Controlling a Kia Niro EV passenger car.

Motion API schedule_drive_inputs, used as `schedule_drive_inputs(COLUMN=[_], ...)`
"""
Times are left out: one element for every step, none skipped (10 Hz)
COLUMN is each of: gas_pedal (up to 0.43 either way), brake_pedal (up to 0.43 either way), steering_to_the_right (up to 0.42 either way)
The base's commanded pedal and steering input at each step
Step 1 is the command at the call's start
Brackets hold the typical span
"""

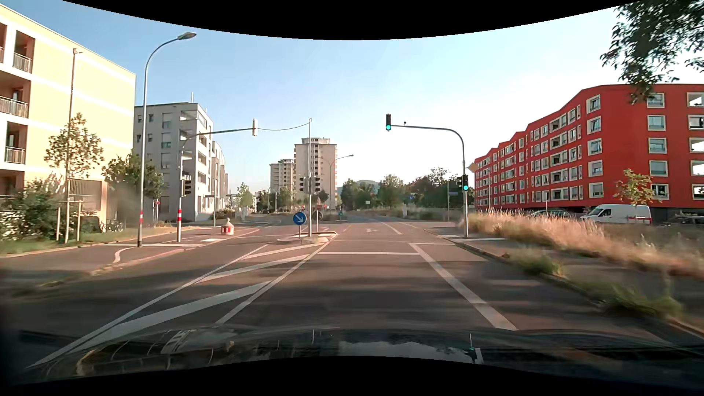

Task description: Follow the waypoints while adhering to traffic rules and regulations

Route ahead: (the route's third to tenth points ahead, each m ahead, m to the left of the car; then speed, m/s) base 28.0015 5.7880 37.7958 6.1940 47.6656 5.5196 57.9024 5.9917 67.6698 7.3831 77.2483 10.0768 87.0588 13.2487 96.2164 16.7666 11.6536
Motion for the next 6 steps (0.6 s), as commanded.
schedule_drive_inputs(gas_pedal=[0.169,0.169,0.189,0.189,0.189,0.189], brake_pedal=[0.0,0.0,0.0,0.0,0.0,0.0], steering_to_the_right=[0.0,0.0,0.0,0.0,0.0,0.0])
